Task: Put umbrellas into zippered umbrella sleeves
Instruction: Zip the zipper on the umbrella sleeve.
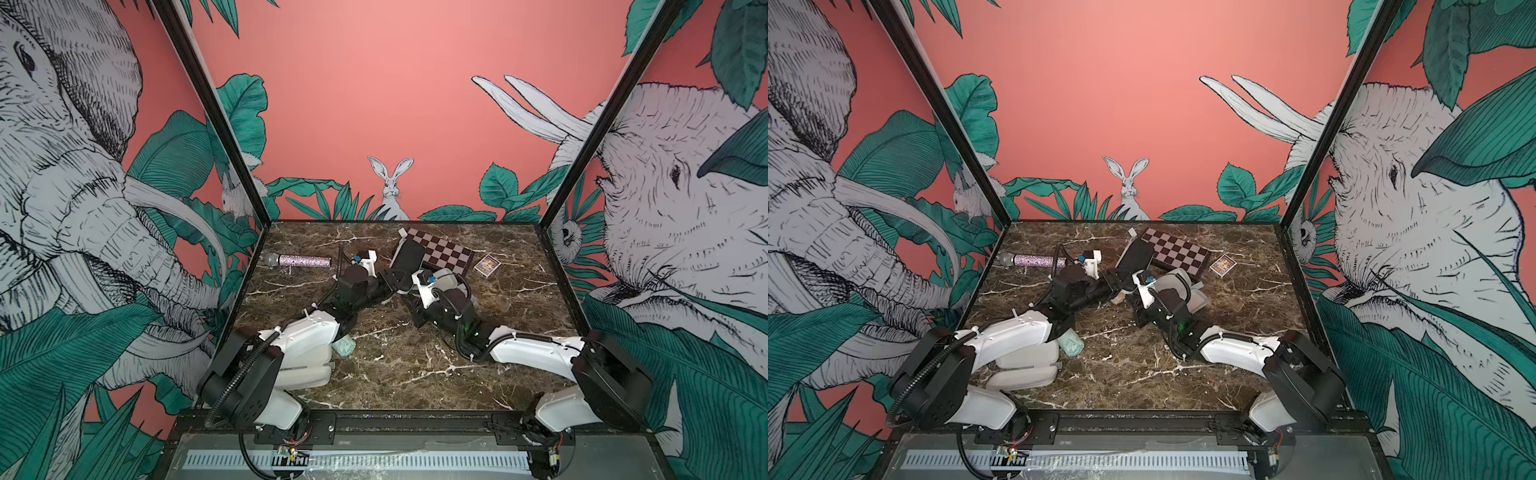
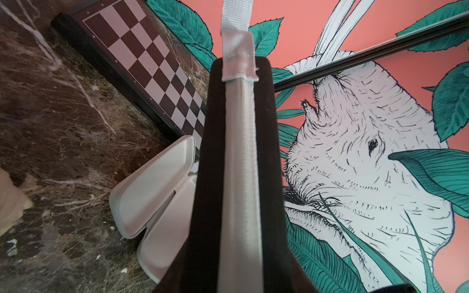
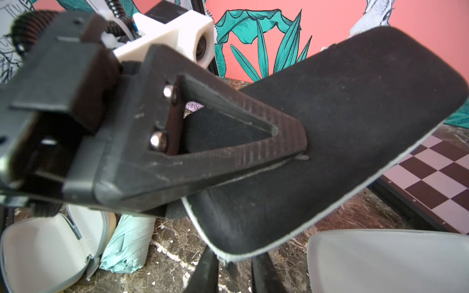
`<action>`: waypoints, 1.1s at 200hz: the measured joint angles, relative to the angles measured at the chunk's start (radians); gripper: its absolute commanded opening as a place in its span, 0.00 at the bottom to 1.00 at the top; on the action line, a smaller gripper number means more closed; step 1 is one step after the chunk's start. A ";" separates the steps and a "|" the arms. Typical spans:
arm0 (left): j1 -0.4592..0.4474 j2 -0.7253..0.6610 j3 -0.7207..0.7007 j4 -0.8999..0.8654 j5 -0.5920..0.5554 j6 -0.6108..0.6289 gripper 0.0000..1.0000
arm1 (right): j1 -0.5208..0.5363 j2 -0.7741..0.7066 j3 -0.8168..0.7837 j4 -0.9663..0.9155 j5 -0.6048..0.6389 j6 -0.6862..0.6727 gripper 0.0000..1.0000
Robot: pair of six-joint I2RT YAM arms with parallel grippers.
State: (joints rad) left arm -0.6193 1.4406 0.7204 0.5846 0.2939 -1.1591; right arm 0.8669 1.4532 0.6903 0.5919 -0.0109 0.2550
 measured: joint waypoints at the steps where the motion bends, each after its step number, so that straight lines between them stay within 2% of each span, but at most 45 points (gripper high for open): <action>1: 0.000 0.000 0.000 0.000 0.000 0.000 0.23 | 0.000 0.000 0.000 0.000 0.000 0.000 0.17; 26: 0.000 -0.001 0.000 0.008 -0.003 0.000 0.23 | 0.001 0.000 0.001 0.000 0.004 -0.001 0.12; 61: 0.000 -0.002 0.000 0.012 -0.006 0.000 0.21 | 0.003 0.000 0.012 -0.023 0.013 -0.010 0.00; 97: 0.013 -0.028 -0.001 -0.040 0.014 0.021 0.21 | 0.008 -0.007 0.025 -0.069 0.018 -0.065 0.00; 141: 0.066 -0.087 -0.001 -0.148 0.154 0.053 0.20 | 0.006 -0.054 0.031 -0.158 -0.023 -0.162 0.00; 179: 0.097 -0.126 -0.001 -0.242 0.280 0.083 0.19 | -0.101 -0.064 0.031 -0.196 -0.011 -0.187 0.00; 220: 0.111 -0.134 -0.001 -0.288 0.372 0.103 0.18 | -0.173 -0.066 0.039 -0.234 -0.006 -0.209 0.00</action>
State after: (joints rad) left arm -0.5083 1.3071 0.7197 0.2966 0.6662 -1.0561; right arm 0.6941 1.3869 0.7292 0.3576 -0.0166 0.0456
